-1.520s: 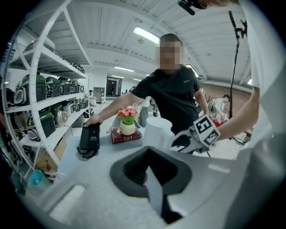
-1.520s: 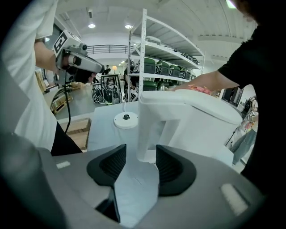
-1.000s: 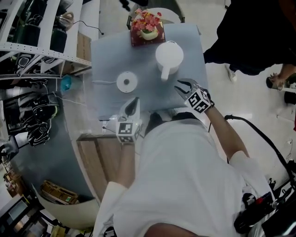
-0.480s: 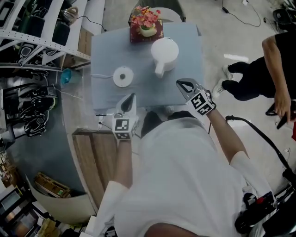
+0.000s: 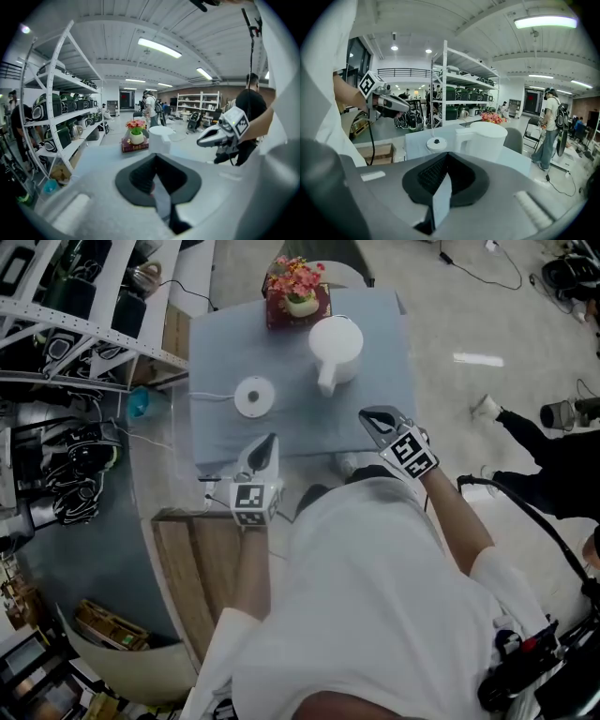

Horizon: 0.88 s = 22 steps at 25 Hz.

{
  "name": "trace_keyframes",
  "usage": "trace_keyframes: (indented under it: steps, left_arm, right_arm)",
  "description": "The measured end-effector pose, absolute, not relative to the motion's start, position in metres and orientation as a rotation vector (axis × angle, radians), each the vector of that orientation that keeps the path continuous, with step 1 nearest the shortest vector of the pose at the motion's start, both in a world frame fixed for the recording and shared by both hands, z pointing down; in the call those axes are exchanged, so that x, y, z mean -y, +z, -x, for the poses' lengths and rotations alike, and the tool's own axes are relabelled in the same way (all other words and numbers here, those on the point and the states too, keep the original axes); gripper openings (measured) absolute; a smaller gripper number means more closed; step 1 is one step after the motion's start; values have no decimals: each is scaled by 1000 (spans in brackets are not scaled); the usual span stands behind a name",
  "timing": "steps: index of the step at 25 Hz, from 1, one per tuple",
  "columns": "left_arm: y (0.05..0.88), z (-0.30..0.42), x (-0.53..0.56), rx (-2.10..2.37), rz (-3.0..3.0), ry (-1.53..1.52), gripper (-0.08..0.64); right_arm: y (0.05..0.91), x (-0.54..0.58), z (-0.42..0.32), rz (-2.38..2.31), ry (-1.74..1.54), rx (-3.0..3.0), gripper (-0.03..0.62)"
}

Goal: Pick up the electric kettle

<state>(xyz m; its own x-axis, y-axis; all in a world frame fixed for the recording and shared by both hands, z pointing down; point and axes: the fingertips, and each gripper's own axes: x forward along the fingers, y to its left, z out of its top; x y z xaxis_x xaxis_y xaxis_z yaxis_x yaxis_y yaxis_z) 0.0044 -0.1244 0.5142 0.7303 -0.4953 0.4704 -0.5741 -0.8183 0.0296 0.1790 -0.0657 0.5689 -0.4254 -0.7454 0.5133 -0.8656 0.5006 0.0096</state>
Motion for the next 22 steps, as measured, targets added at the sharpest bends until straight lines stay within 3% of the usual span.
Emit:
trace_keyframes:
  steps: [22]
  left_arm:
    - [520,121,38,691,-2835,645,3]
  right_arm:
    - [549,-31,-76,-1691,446,2120,3]
